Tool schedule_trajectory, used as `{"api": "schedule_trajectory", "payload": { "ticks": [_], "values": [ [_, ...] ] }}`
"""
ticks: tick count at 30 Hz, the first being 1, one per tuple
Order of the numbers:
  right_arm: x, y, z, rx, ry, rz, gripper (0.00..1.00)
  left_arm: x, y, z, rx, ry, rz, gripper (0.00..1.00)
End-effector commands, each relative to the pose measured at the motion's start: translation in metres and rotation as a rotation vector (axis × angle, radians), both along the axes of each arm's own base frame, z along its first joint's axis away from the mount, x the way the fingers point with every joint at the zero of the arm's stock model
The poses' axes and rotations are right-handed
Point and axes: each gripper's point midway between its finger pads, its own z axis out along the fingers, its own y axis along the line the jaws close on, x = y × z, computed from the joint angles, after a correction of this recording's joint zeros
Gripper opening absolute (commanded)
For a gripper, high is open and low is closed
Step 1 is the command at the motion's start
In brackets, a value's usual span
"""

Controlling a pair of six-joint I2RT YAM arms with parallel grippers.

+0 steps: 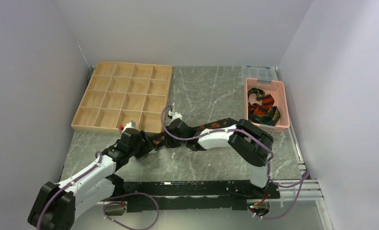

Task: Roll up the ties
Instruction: Roll the tie at the center of the board.

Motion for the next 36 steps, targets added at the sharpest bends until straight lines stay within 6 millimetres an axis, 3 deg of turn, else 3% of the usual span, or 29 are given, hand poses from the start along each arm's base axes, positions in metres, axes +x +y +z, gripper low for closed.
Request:
{"api": "schedule_trajectory", "payload": {
  "ticks": [1,5,8,14,19,27,32,36],
  "values": [
    [0.014,-0.002,0.001,-0.016,-0.041,-0.067,0.32,-0.004,0.008,-0.007,0.024,0.022,0.031,0.62],
    [0.003,-0.005,0.007,-0.009,-0.065,-0.031,0.33,0.001,0.009,-0.005,0.035,0.014,0.035,0.62],
    [-0.024,-0.004,0.007,-0.016,-0.099,0.048,0.33,0.003,0.01,0.003,0.05,0.011,0.036,0.61],
    [-0.058,0.003,-0.015,-0.077,-0.119,0.151,0.32,0.0,0.022,0.024,0.068,-0.021,0.082,0.61],
    [-0.045,0.01,-0.031,-0.12,-0.125,0.094,0.3,-0.011,0.039,0.026,0.08,-0.024,0.163,0.62],
    [-0.009,0.008,-0.038,-0.166,-0.147,-0.031,0.29,-0.016,0.041,0.021,0.076,-0.013,0.17,0.62],
    [-0.01,0.008,-0.034,-0.149,-0.156,-0.021,0.3,-0.014,0.038,0.017,0.08,-0.008,0.154,0.63],
    [-0.026,0.007,-0.009,-0.08,-0.166,0.061,0.32,-0.009,0.03,0.016,0.062,-0.019,0.124,0.67]
  ]
}}
